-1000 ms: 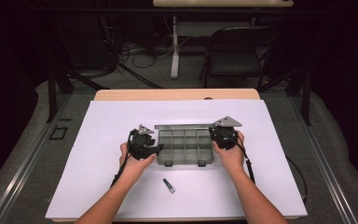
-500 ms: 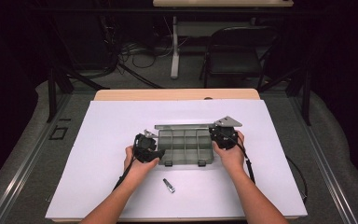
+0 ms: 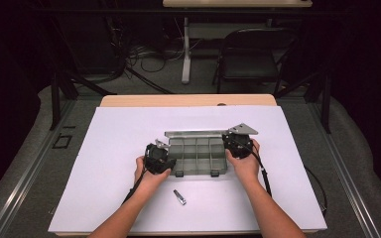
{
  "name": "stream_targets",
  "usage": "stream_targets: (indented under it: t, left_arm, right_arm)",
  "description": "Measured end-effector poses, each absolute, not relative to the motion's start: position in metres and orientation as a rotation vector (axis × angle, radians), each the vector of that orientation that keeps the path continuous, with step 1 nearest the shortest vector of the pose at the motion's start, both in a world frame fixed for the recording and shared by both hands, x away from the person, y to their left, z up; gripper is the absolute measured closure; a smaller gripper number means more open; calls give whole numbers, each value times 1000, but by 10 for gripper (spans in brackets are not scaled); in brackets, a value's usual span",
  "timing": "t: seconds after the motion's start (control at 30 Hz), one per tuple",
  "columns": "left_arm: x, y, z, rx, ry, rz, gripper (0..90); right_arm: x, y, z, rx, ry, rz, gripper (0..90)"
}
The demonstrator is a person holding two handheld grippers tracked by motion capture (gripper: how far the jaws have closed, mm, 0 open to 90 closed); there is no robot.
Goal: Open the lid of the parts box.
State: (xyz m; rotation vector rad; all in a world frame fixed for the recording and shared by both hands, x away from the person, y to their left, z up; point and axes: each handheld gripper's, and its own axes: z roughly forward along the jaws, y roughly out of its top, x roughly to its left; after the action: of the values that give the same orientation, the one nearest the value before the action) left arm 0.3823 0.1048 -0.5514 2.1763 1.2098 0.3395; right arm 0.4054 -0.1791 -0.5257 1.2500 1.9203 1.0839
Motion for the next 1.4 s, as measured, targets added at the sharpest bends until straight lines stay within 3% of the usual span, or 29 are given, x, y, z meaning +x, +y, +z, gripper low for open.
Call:
stream_targets:
  t: [1.4]
  left_arm:
    - [382, 104, -552, 2162, 1226, 341, 631]
  right_arm:
    - [431, -174, -508, 1512, 1931, 1007, 869]
